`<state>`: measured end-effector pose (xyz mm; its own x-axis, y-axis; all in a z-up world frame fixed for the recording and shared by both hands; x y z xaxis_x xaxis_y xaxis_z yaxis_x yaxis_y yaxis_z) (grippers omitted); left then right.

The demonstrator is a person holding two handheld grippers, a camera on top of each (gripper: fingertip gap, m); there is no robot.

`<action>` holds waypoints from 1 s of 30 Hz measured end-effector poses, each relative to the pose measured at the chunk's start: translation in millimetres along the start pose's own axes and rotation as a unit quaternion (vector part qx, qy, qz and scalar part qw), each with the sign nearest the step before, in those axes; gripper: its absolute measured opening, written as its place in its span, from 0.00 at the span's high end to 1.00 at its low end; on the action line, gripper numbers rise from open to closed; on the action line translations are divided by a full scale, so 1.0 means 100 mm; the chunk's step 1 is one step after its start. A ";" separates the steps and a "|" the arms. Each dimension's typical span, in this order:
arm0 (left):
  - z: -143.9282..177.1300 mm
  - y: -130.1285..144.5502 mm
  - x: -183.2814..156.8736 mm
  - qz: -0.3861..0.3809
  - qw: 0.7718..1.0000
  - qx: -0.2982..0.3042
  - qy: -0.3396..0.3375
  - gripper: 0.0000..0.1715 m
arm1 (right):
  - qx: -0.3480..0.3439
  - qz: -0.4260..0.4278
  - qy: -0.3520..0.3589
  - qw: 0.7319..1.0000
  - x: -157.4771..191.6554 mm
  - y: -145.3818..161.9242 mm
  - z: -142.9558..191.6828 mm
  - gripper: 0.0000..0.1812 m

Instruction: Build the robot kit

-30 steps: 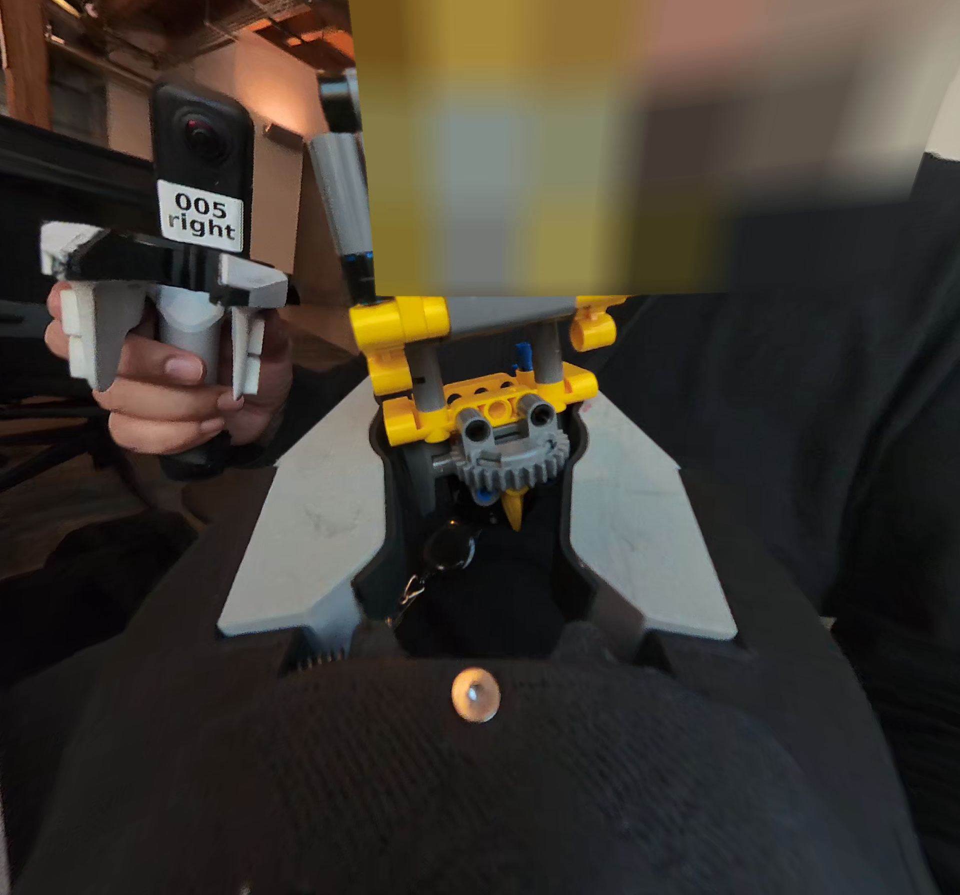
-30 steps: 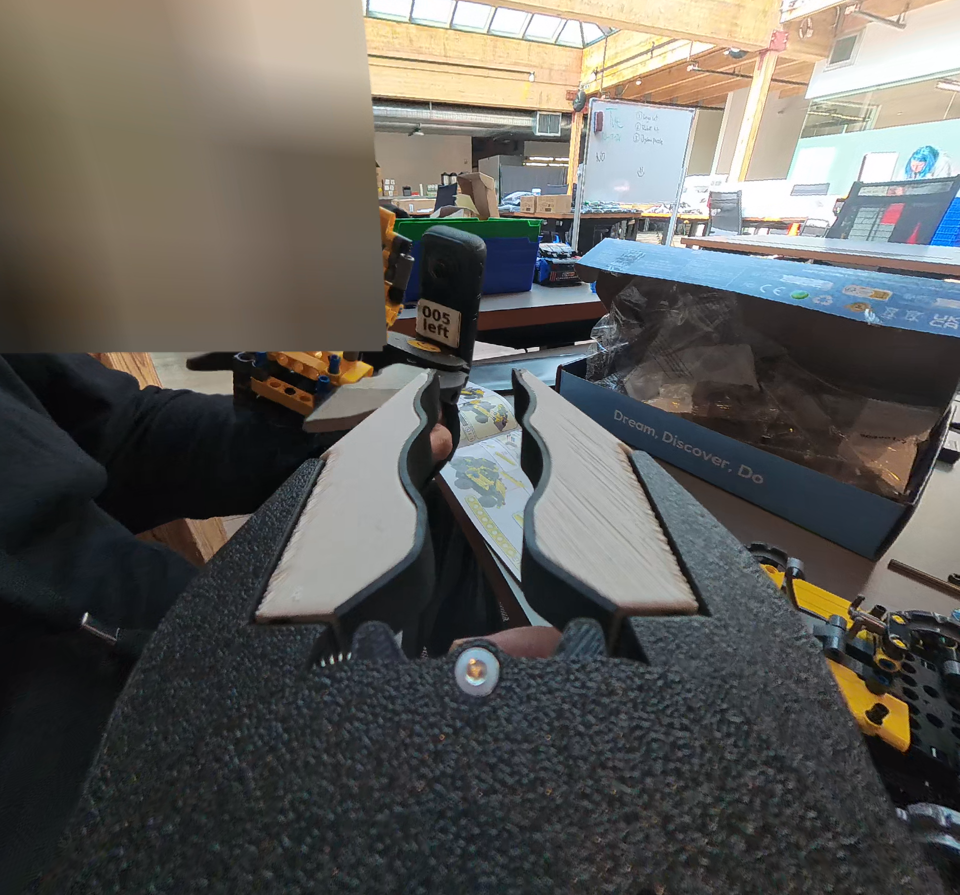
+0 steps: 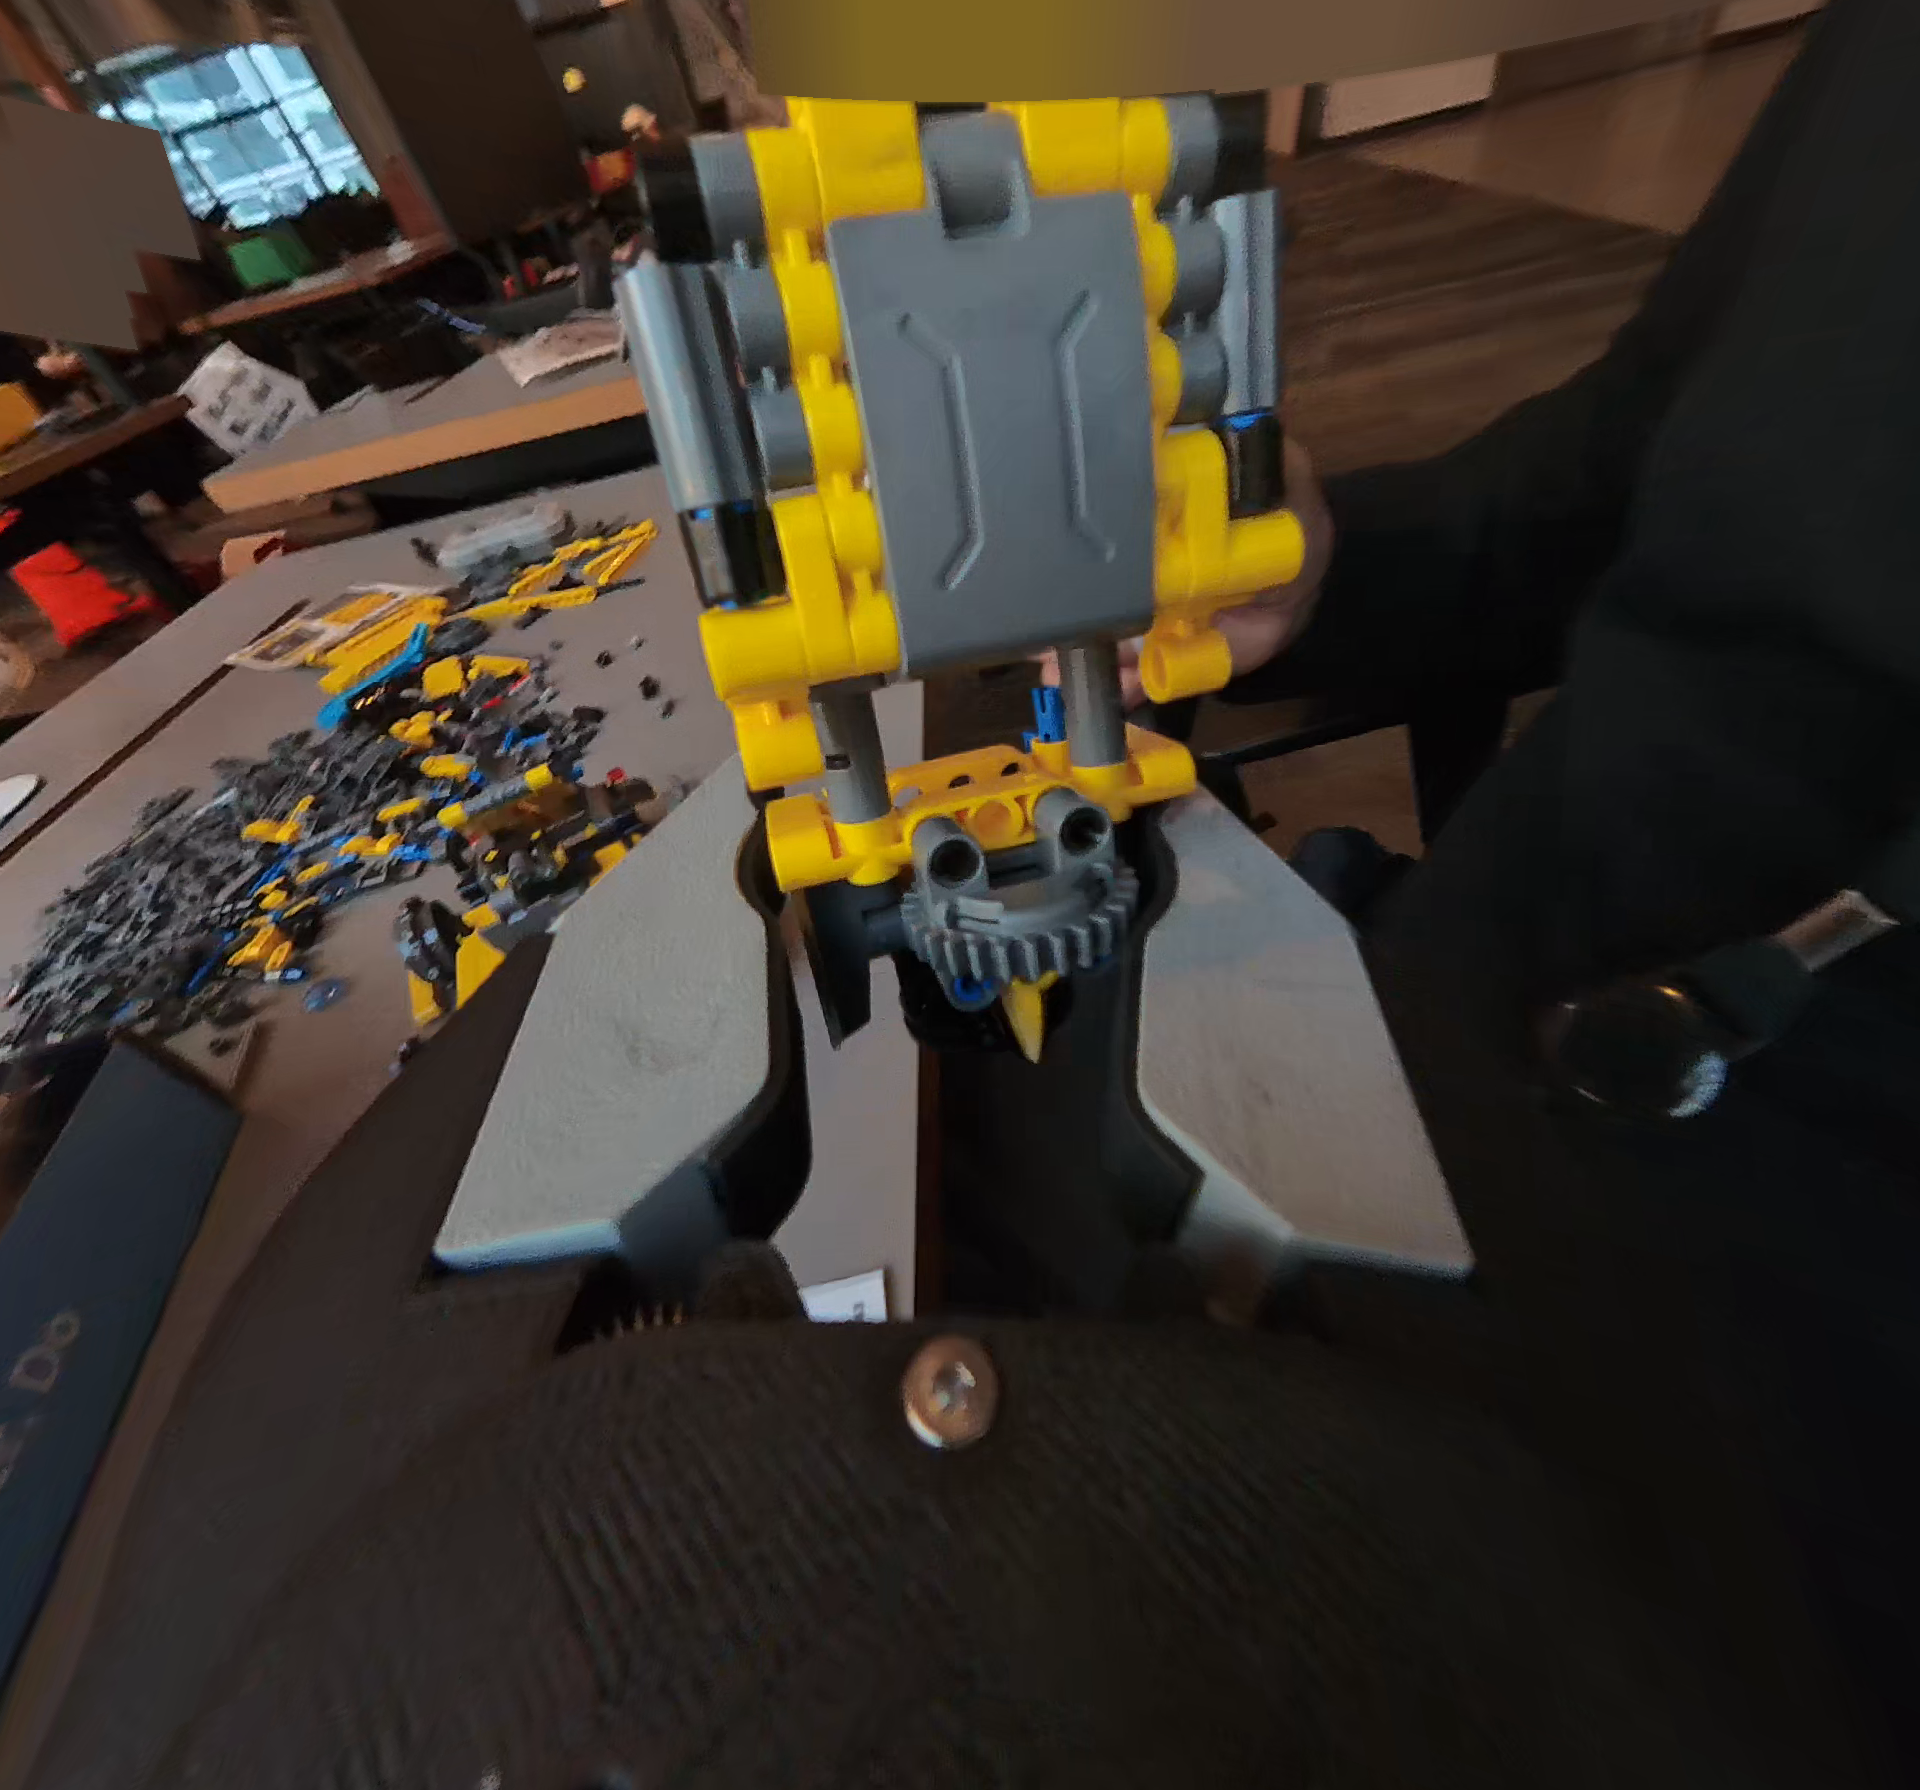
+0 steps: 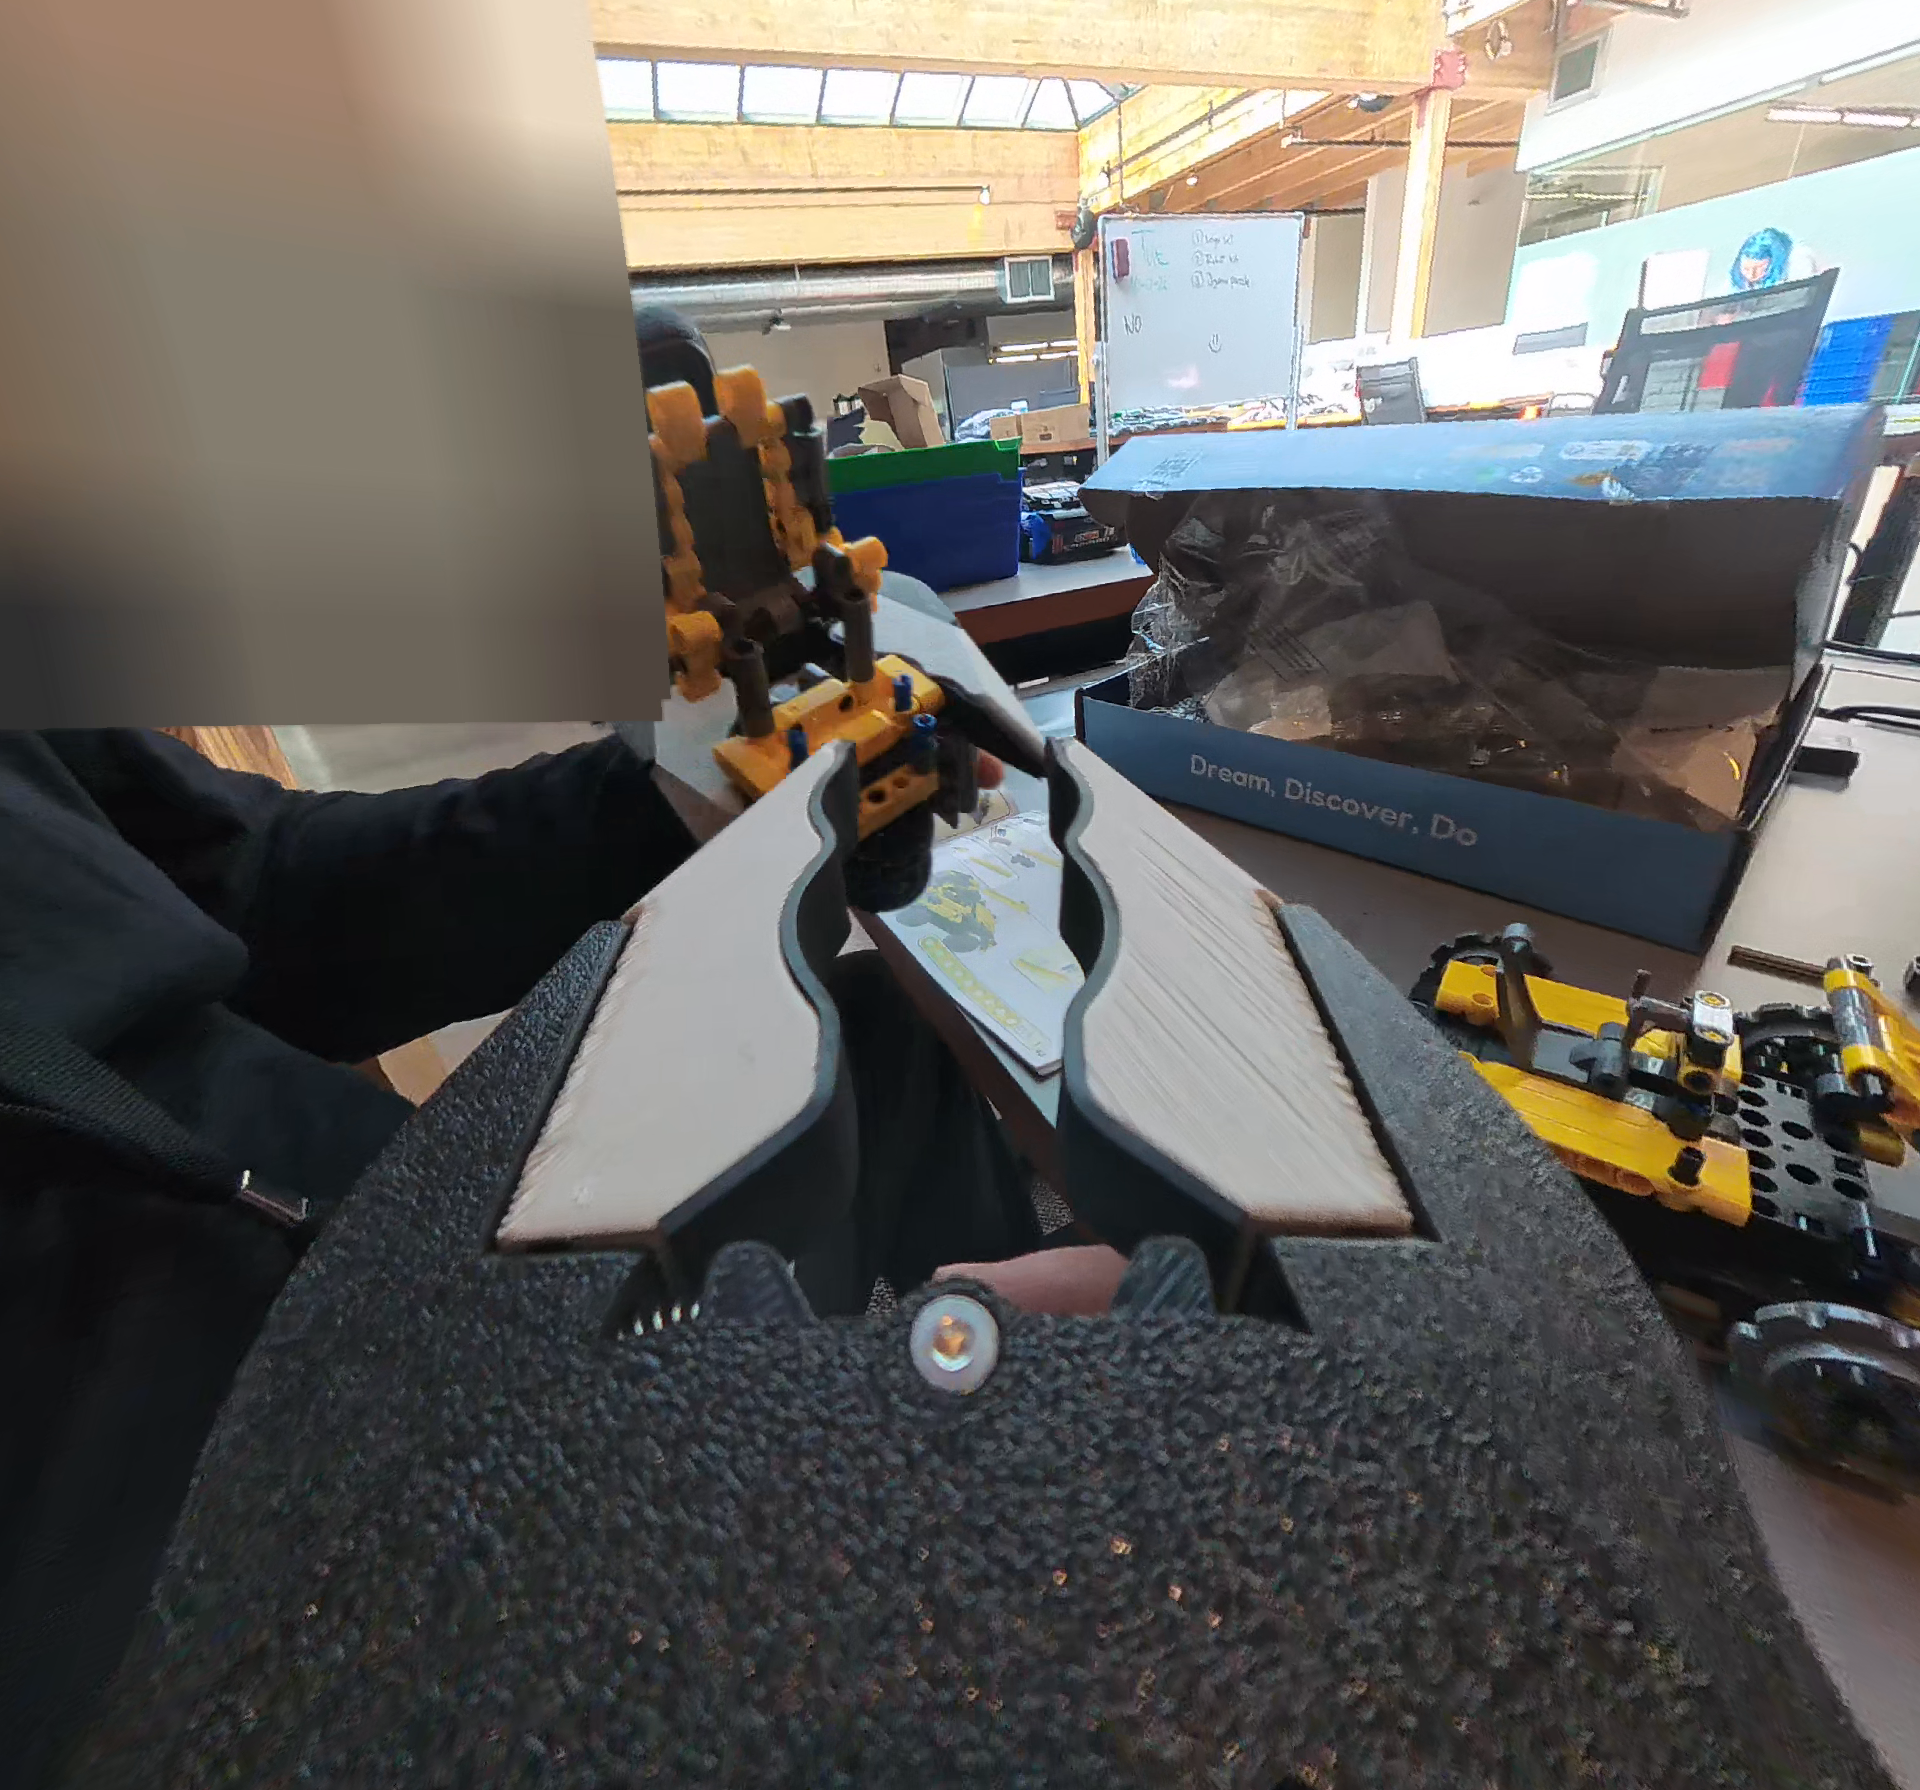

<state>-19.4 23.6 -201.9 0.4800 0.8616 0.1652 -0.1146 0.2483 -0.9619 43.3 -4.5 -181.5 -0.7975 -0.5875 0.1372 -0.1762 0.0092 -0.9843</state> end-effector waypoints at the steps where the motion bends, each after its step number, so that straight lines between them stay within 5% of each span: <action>1: -0.03 0.05 0.05 0.006 1.000 0.011 -0.015 0.62 | 0.001 0.002 0.000 1.000 0.00 0.02 0.01 0.81; 5: -0.08 0.27 0.35 0.040 0.991 0.059 -0.111 0.62 | 0.016 0.020 0.010 1.000 0.02 0.11 0.01 0.80; 11: -0.03 0.80 0.79 0.164 0.940 0.177 -0.241 0.62 | 0.068 0.023 0.111 0.991 -0.35 0.30 -0.04 0.82; 15: -0.03 0.95 0.91 0.241 0.930 0.161 -0.225 0.62 | 0.092 0.009 0.158 0.983 -0.68 0.34 0.05 0.82; 24: -0.20 1.15 0.93 0.222 0.922 0.239 -0.207 0.62 | 0.157 0.006 0.168 0.973 -0.68 0.64 -0.05 0.86; 30: -0.29 1.16 1.01 0.265 0.921 0.217 -0.184 0.62 | 0.168 0.024 0.192 0.967 -0.80 0.62 -0.23 0.86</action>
<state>40.9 126.8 -303.4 -0.0614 0.9847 -0.1630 -0.6228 -0.1654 -0.7647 82.9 61.1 -250.6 -0.9669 -0.2485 0.0573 0.0127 -0.2713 -0.9624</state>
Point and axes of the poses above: each gripper's, where its closed fingertips meet, z back along the fingers, y out of its underside, x = y × z across the jaws, the point moved 3 cm from there along z, back along the fingers, and after that the axes turned 10 degrees about y, right-handed, at the moved point
